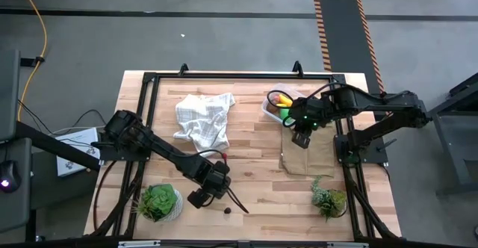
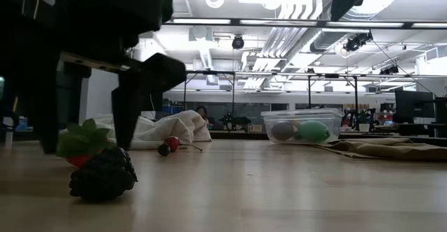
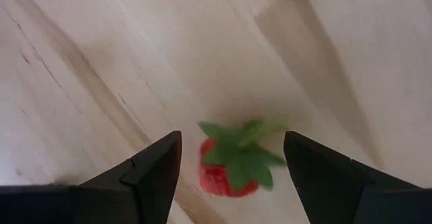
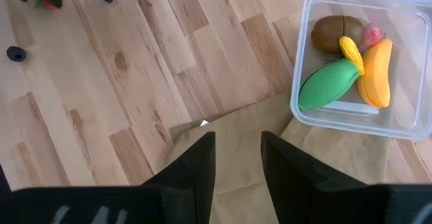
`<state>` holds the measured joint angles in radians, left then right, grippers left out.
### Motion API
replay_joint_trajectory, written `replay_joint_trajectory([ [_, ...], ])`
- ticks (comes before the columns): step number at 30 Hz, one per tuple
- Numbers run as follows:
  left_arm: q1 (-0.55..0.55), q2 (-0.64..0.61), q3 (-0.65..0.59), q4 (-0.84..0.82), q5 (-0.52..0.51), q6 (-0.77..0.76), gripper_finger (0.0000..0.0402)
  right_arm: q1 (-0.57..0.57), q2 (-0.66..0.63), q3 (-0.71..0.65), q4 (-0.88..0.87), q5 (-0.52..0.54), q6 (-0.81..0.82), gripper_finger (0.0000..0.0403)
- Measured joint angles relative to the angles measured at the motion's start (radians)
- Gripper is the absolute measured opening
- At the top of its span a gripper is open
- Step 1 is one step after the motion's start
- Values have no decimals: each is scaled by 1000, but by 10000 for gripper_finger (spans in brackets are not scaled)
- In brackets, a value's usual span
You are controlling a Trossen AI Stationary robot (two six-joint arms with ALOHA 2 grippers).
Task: Pick and placing Produce into tupperware
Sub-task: Put the red strawberry into the transparent bin
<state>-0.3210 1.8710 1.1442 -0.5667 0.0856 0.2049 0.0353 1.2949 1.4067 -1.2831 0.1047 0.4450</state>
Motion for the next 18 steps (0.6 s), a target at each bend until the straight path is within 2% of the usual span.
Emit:
replay_joint_trajectory([
  [9, 0, 13, -2, -7, 3, 0, 243, 0, 0, 0, 1, 1, -12, 110],
  [18, 0, 13, -2, -10, 0, -3, 221, 0, 0, 0, 2, 24, -24, 110],
])
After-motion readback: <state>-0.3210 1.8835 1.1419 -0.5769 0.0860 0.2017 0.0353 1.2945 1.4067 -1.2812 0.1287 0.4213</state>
